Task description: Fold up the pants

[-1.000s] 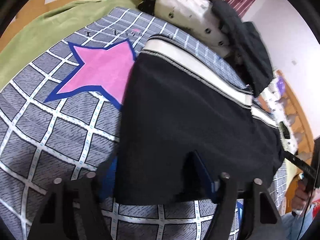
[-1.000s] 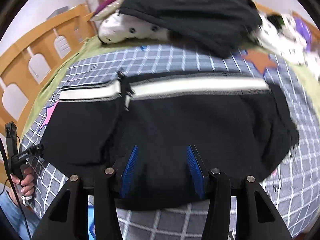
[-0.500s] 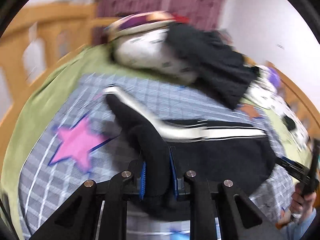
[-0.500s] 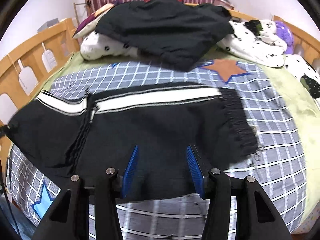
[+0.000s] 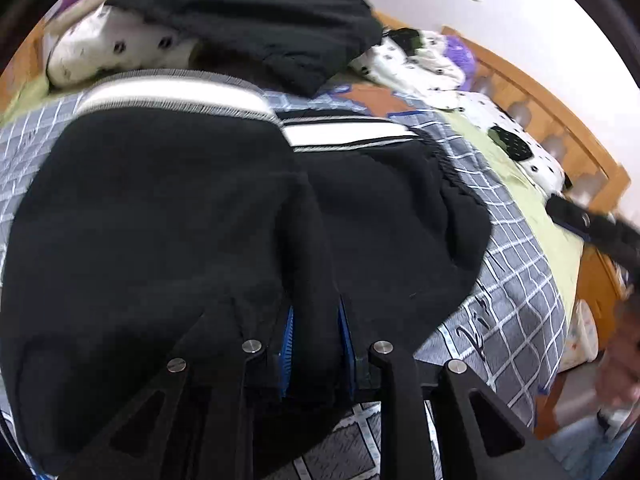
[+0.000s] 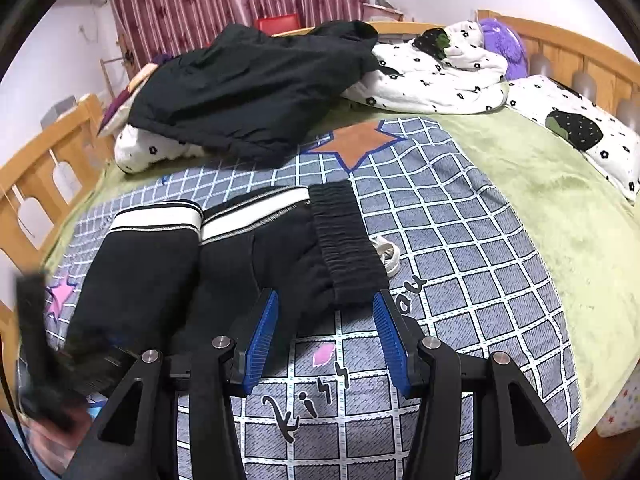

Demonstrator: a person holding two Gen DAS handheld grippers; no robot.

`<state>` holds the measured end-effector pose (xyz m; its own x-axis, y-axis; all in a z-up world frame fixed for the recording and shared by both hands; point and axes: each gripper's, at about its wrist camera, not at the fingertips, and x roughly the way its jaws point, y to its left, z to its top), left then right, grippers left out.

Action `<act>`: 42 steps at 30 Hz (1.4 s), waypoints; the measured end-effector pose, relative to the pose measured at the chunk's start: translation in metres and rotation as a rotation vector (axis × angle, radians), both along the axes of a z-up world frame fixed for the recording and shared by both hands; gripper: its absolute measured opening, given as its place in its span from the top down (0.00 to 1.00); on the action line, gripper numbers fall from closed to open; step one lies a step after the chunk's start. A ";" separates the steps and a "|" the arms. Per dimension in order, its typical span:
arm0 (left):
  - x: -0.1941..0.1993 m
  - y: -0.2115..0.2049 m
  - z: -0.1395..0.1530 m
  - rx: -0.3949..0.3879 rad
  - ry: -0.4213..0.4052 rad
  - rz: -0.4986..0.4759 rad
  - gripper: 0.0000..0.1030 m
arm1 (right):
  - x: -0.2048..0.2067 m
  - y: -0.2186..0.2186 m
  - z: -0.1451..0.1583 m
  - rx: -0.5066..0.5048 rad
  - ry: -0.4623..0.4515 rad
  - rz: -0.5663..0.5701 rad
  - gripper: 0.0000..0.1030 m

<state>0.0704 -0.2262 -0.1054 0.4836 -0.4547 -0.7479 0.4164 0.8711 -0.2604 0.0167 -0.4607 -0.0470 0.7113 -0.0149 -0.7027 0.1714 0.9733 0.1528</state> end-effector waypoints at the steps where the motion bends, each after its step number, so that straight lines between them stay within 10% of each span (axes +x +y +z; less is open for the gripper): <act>1: -0.002 0.006 0.006 -0.039 0.021 -0.033 0.81 | 0.000 0.001 0.001 0.001 -0.006 0.004 0.51; 6: -0.012 0.062 0.038 -0.176 0.092 -0.081 0.75 | 0.011 0.027 -0.002 0.017 -0.005 0.085 0.51; 9: -0.028 0.102 0.050 -0.103 -0.015 0.025 0.23 | 0.025 0.049 -0.012 0.088 0.025 0.161 0.51; 12: -0.043 0.140 0.050 -0.022 -0.093 0.131 0.22 | 0.042 0.074 -0.032 0.166 0.075 0.256 0.47; 21: -0.053 0.168 -0.020 -0.015 0.074 0.168 0.22 | 0.088 0.132 -0.091 0.237 0.273 0.392 0.48; 24: -0.053 0.158 -0.023 -0.015 0.043 0.181 0.17 | 0.093 0.146 -0.091 0.231 0.289 0.409 0.71; 30: -0.040 0.136 -0.026 0.014 0.027 0.202 0.16 | 0.081 0.136 -0.053 0.234 0.150 0.457 0.86; 34: -0.039 0.107 -0.031 0.251 -0.053 0.237 0.14 | 0.065 0.117 -0.020 0.195 0.040 0.493 0.87; 42: -0.054 0.106 -0.015 0.110 -0.108 0.123 0.16 | 0.053 0.019 0.010 0.060 -0.107 0.266 0.89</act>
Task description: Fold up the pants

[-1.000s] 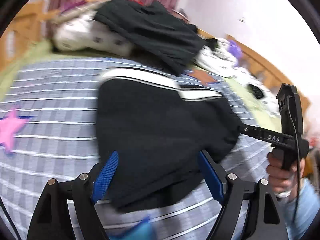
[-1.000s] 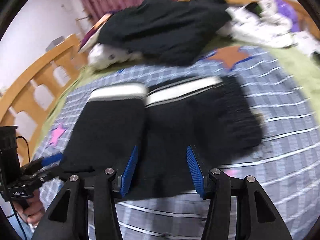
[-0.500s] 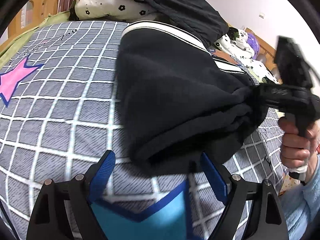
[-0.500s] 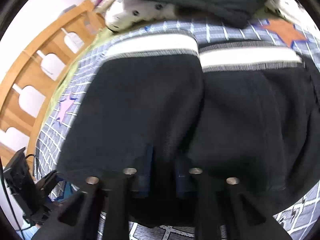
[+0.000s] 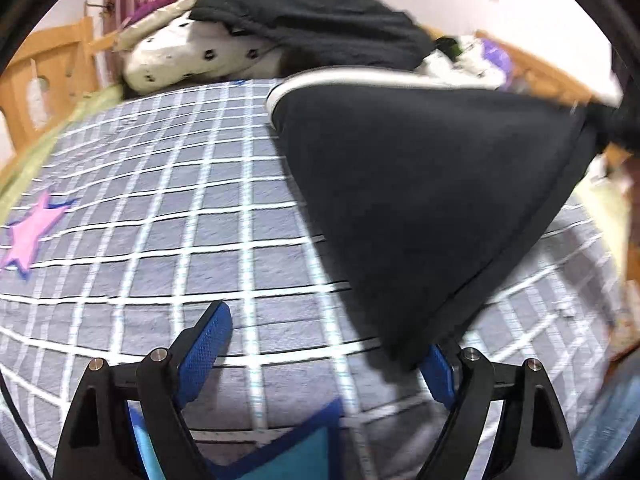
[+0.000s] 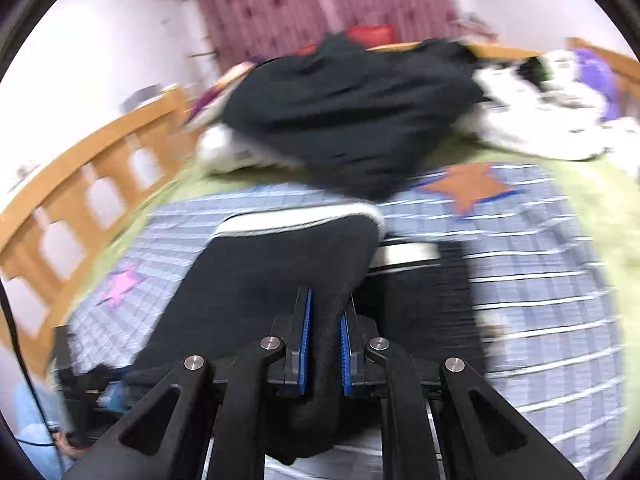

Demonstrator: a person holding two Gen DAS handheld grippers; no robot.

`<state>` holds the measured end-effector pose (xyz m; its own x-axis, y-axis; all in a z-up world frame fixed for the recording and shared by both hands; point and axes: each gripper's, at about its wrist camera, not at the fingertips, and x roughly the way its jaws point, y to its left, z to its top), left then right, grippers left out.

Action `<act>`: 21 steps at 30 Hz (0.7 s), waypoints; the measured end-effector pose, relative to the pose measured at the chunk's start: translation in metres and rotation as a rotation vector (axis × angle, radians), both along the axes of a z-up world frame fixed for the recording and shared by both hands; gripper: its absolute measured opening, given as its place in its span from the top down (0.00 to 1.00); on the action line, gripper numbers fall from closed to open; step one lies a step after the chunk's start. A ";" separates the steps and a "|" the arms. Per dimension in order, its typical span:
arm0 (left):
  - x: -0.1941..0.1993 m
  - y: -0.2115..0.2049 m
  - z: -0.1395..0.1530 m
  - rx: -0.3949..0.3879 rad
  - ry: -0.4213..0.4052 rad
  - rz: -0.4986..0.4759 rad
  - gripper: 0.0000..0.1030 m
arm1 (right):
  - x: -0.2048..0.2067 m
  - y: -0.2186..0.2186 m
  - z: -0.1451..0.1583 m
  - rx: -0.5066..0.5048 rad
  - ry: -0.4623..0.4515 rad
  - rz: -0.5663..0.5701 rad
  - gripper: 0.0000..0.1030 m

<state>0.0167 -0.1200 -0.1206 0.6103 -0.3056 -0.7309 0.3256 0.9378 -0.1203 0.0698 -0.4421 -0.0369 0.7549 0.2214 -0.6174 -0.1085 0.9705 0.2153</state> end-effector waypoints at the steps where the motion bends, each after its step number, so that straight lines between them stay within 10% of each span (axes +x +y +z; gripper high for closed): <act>1: -0.001 0.000 0.002 -0.044 0.010 -0.035 0.16 | -0.002 -0.022 -0.005 -0.009 0.015 -0.051 0.89; 9: -0.006 -0.015 0.003 -0.070 0.046 -0.147 0.17 | 0.002 -0.065 -0.082 -0.253 0.250 -0.184 0.90; 15: -0.012 -0.006 0.042 -0.146 -0.022 -0.147 0.17 | -0.036 -0.061 -0.039 -0.227 0.097 -0.165 0.75; 21: 0.032 -0.042 0.041 0.044 0.006 -0.056 0.18 | -0.018 -0.023 -0.044 -0.248 0.091 -0.059 0.72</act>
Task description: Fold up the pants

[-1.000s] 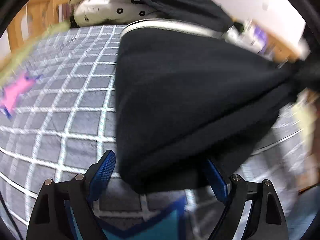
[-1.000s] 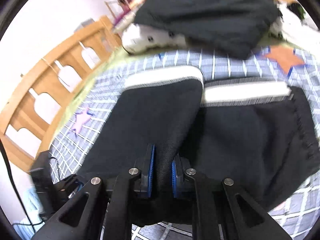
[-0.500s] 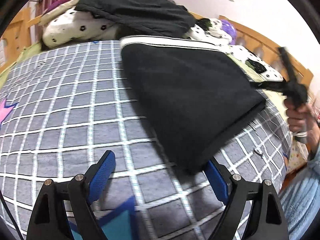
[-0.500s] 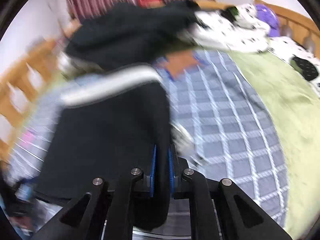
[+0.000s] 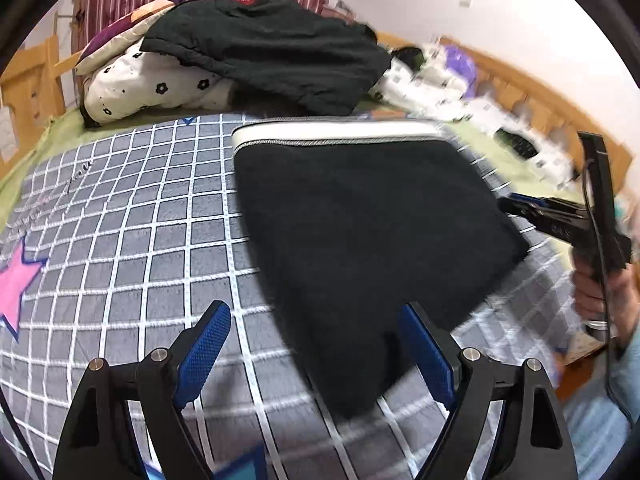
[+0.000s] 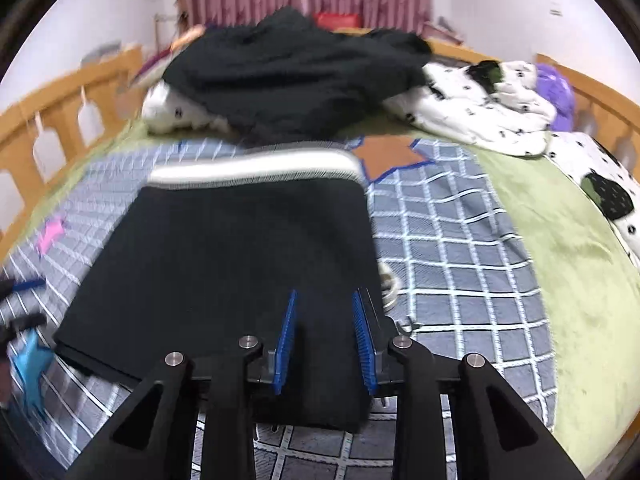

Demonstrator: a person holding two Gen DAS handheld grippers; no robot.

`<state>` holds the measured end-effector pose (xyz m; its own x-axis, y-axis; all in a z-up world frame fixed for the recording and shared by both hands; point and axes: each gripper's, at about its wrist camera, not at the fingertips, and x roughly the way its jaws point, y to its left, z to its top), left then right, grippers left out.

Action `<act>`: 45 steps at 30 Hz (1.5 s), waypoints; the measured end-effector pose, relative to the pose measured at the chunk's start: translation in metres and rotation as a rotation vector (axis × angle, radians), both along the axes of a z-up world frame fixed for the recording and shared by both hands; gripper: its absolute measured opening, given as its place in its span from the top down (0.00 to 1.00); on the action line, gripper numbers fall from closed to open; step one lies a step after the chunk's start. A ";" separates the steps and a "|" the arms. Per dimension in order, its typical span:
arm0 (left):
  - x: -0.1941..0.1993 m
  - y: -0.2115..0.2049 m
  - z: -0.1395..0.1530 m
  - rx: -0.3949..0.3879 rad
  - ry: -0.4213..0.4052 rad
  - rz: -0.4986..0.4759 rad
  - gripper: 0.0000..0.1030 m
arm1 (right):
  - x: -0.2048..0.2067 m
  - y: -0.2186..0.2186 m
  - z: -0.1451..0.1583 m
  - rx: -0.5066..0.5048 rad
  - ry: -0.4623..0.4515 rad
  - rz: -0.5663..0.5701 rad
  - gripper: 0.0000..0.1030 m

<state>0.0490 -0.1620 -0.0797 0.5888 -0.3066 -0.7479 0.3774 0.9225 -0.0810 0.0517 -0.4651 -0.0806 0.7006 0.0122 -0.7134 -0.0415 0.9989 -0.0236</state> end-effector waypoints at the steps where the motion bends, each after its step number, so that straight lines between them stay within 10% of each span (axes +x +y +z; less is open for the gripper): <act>1: 0.003 -0.002 -0.008 0.036 0.014 0.019 0.18 | 0.008 0.003 -0.012 -0.040 0.044 0.005 0.72; 5: 0.004 0.006 -0.052 -0.076 0.145 0.058 0.18 | 0.011 0.000 -0.039 -0.031 0.147 0.021 0.71; 10: 0.017 0.013 -0.027 -0.136 0.140 0.033 0.19 | 0.004 -0.020 -0.032 0.043 0.197 0.026 0.70; 14: 0.050 0.023 -0.010 -0.236 0.125 0.066 0.19 | 0.012 -0.038 -0.007 0.109 0.093 -0.030 0.34; 24: 0.148 0.022 -0.060 -0.330 0.294 0.069 0.23 | 0.124 -0.062 -0.040 0.311 0.187 -0.022 0.24; 34: 0.159 0.015 -0.055 -0.378 0.288 0.047 0.67 | 0.153 -0.061 -0.065 0.390 0.280 0.045 0.24; 41: 0.152 0.019 -0.008 -0.411 0.272 0.045 0.80 | 0.130 -0.058 -0.034 0.476 0.225 0.021 0.77; 45: 0.137 0.048 0.027 -0.409 0.247 0.021 0.81 | 0.098 -0.023 0.016 0.465 0.145 0.028 0.80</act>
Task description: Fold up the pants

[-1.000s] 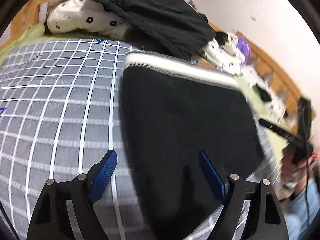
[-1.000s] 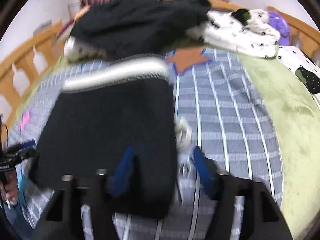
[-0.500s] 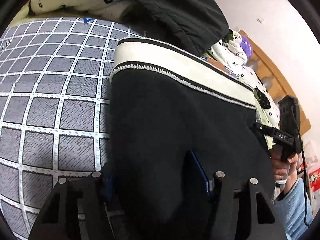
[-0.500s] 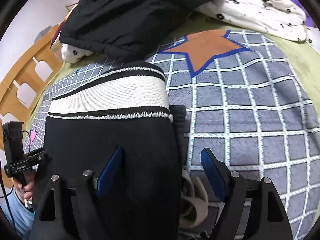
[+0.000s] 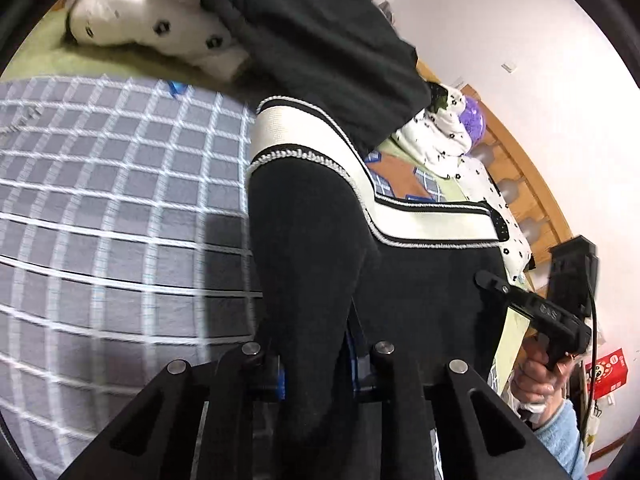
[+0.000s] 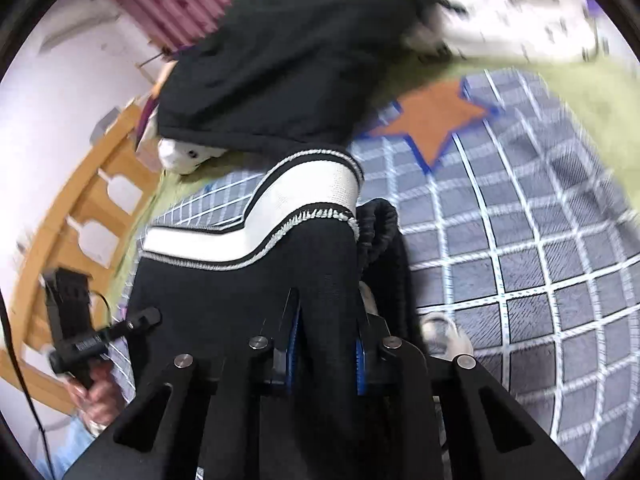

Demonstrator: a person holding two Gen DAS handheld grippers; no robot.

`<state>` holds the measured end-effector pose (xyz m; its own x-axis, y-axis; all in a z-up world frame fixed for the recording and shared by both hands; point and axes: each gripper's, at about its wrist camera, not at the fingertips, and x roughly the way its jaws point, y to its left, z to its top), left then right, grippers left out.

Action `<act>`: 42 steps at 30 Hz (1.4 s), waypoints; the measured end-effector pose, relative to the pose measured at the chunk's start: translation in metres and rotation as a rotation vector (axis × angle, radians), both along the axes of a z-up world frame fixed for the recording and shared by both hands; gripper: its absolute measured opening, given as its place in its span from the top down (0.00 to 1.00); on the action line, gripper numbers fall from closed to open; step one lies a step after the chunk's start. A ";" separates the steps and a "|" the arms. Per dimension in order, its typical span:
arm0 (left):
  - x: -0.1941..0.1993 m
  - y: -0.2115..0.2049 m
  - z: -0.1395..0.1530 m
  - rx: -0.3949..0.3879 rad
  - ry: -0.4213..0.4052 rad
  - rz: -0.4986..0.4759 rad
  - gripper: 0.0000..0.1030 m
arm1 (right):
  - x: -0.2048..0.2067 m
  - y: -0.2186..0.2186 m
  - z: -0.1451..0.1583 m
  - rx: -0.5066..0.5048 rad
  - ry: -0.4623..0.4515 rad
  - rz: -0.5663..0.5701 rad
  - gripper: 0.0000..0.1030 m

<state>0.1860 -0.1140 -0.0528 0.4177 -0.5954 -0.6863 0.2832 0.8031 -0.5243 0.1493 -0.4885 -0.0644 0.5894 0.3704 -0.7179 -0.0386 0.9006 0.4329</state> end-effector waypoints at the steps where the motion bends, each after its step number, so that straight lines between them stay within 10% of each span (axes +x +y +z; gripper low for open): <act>1: -0.004 0.014 0.010 0.023 -0.013 0.011 0.81 | -0.006 0.012 0.009 -0.011 -0.007 0.013 0.80; 8: -0.024 0.127 0.033 0.160 0.003 0.086 0.80 | -0.021 0.129 0.031 0.073 0.028 0.170 0.81; 14: -0.019 0.187 -0.030 0.199 0.135 0.143 0.75 | -0.003 0.198 -0.009 0.023 0.062 0.259 0.80; 19: -0.008 0.179 -0.046 0.317 0.101 0.148 0.67 | 0.006 0.181 -0.051 -0.123 0.067 0.168 0.67; 22: -0.013 0.177 -0.024 0.352 -0.003 0.200 0.42 | -0.003 0.175 -0.029 -0.234 0.016 0.127 0.56; 28: -0.011 0.168 0.014 0.268 -0.236 0.251 0.40 | -0.002 0.186 0.019 -0.259 -0.154 0.096 0.56; 31: 0.011 0.147 0.009 0.208 -0.232 0.169 0.40 | 0.017 0.216 0.021 -0.269 -0.172 0.138 0.56; 36: 0.040 0.124 -0.050 0.438 -0.163 0.087 0.45 | 0.047 0.249 -0.041 -0.500 -0.146 0.183 0.58; 42: 0.044 0.128 -0.049 0.399 -0.167 0.093 0.43 | 0.053 0.240 -0.045 -0.435 -0.164 0.167 0.56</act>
